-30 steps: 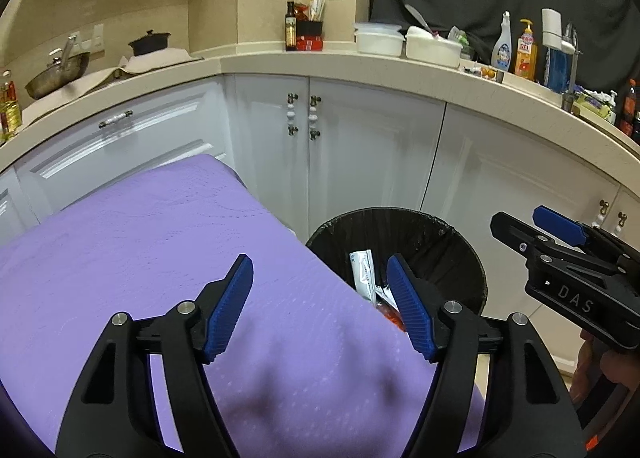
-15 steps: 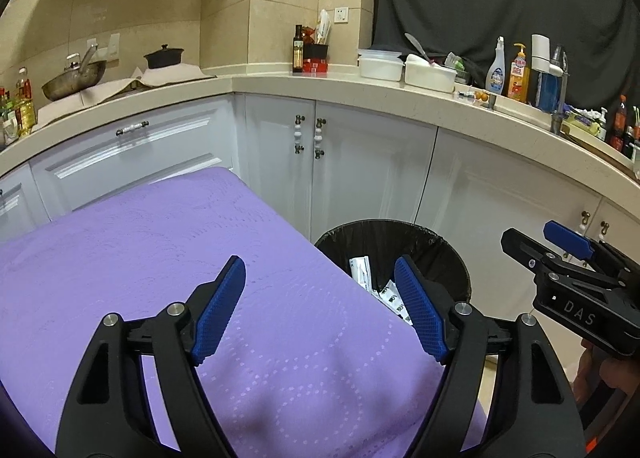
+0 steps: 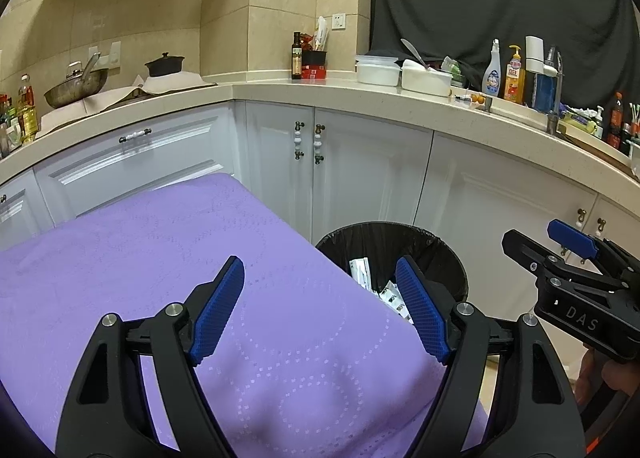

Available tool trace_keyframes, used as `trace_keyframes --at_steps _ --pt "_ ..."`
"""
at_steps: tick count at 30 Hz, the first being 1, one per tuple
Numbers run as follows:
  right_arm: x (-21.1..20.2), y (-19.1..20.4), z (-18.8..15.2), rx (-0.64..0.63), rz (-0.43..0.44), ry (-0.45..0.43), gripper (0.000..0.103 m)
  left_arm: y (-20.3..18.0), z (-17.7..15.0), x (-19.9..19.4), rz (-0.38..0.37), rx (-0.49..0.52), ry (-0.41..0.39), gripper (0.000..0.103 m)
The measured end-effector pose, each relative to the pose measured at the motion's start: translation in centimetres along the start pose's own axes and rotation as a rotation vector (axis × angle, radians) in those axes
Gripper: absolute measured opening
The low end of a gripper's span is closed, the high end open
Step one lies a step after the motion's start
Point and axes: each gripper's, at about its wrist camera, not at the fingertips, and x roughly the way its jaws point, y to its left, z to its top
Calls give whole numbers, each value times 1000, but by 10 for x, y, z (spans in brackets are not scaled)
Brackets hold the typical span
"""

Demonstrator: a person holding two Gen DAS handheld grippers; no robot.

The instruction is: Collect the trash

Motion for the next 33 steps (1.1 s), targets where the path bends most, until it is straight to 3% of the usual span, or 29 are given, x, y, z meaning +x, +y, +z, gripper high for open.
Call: trace_keyframes --at_steps 4,33 --pt "-2 -1 4 1 -6 -3 77 -2 4 -2 -5 -2 -10 81" --pt "0 -5 15 -5 -9 -18 79 -2 21 1 -10 -18 -16 82"
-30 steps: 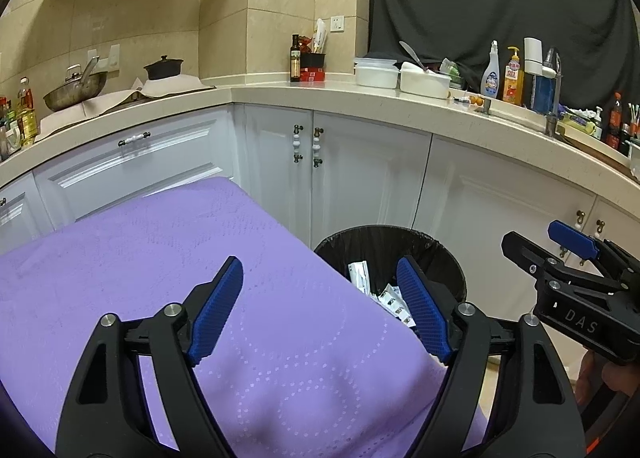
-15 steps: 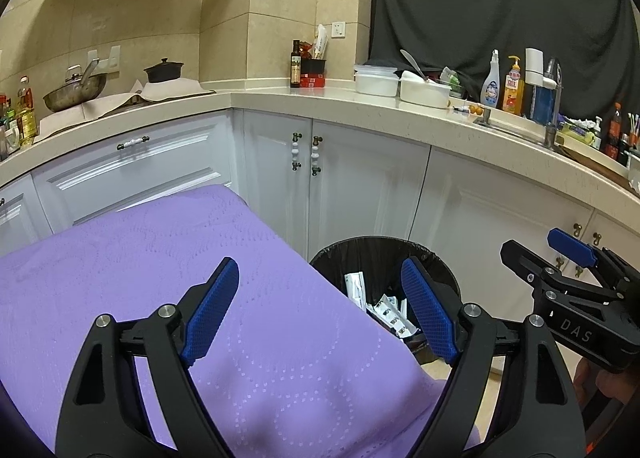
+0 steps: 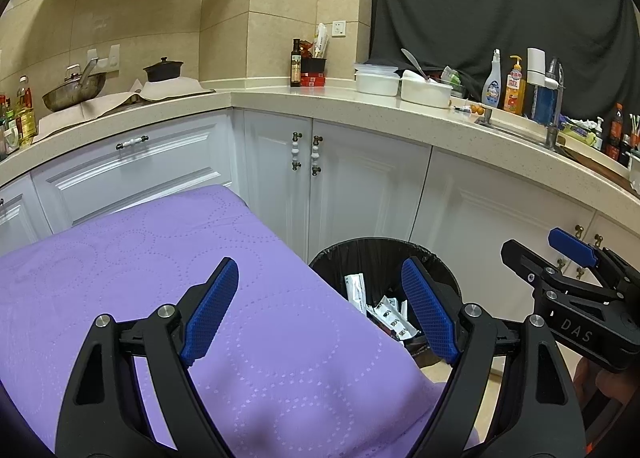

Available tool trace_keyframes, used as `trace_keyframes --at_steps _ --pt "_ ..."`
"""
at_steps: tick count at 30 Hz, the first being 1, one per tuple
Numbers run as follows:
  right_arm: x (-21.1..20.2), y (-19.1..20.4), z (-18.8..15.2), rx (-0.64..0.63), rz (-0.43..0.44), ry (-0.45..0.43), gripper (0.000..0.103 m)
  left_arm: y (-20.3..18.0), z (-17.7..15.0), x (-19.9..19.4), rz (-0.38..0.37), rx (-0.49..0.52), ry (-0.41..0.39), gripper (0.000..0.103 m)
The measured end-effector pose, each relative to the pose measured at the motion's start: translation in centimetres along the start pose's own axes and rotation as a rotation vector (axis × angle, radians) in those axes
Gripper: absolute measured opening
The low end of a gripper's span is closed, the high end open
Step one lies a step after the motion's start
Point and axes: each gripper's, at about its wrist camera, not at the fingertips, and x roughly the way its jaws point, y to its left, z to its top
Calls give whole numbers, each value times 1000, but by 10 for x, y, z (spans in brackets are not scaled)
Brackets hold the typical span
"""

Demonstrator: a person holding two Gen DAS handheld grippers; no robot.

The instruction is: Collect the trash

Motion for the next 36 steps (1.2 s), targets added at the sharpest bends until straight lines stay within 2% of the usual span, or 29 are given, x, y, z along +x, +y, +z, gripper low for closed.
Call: trace_keyframes --at_steps 32,34,36 --pt "4 -5 2 3 -4 2 79 -1 -2 4 8 1 -3 84" --pt "4 -5 2 4 -3 2 79 -1 -2 4 5 2 0 89" --pt "4 -5 2 4 -5 2 79 0 -2 3 3 -4 -6 90"
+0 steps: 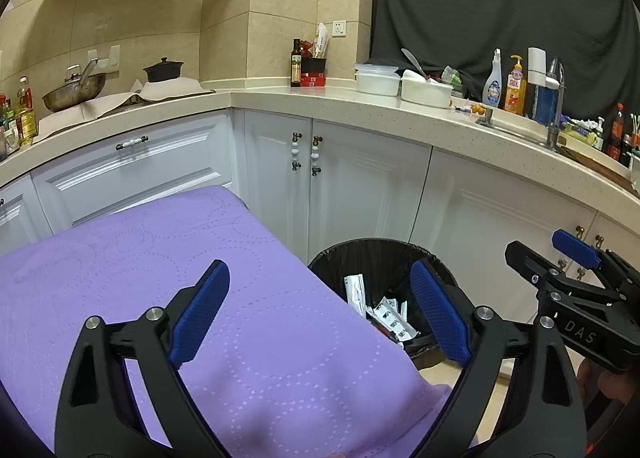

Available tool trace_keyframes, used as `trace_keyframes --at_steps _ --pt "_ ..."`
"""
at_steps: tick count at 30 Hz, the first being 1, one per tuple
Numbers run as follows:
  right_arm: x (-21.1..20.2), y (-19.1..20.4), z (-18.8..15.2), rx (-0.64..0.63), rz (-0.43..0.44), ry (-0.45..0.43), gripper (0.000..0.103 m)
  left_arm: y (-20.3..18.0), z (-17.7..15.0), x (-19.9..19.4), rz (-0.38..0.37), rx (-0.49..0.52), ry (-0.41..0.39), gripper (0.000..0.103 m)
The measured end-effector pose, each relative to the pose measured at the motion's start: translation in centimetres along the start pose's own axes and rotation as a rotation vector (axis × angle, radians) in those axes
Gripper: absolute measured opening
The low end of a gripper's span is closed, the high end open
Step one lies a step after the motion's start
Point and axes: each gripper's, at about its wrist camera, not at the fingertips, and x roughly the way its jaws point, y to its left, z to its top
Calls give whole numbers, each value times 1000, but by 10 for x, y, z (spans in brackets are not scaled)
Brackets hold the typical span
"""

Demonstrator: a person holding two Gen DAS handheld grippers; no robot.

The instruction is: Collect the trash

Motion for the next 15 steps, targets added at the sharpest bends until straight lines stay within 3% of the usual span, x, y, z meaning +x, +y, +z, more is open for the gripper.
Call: trace_keyframes --at_steps 15 --pt "-2 -4 -4 10 -6 3 80 -13 3 2 -10 23 4 97"
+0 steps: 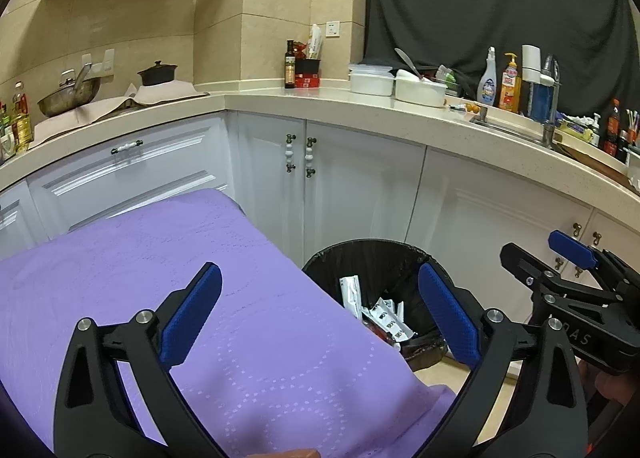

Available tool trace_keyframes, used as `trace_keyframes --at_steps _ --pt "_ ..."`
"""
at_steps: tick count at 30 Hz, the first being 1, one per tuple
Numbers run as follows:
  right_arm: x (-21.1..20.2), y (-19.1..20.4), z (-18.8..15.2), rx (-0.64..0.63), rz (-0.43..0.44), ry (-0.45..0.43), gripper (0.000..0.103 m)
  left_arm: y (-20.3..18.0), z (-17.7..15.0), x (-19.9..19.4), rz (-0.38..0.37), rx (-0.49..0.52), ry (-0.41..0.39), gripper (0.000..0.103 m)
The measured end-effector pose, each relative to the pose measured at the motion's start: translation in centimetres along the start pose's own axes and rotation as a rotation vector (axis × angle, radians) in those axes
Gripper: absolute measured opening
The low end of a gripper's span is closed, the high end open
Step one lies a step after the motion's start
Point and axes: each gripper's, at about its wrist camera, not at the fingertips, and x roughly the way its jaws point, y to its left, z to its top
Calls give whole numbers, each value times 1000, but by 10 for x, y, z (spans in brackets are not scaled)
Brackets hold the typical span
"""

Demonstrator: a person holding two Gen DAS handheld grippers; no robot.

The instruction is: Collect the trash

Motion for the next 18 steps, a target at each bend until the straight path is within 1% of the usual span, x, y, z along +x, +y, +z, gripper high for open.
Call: trace_keyframes --at_steps 4,9,12,14,16,18 --pt "0 -1 -1 1 -1 1 80 -4 1 2 12 5 -3 98" --pt "1 -2 -3 8 -7 4 80 -8 3 5 4 12 -1 98" --pt "2 -1 -4 10 -8 6 80 -11 5 8 16 16 6 98" --pt "2 -1 -4 10 -9 6 80 -11 6 10 4 8 6 98" --pt "2 -2 -4 13 -10 7 80 -10 7 11 24 3 10 98" --pt "3 -3 -5 16 -13 7 83 -9 7 15 22 2 26 98"
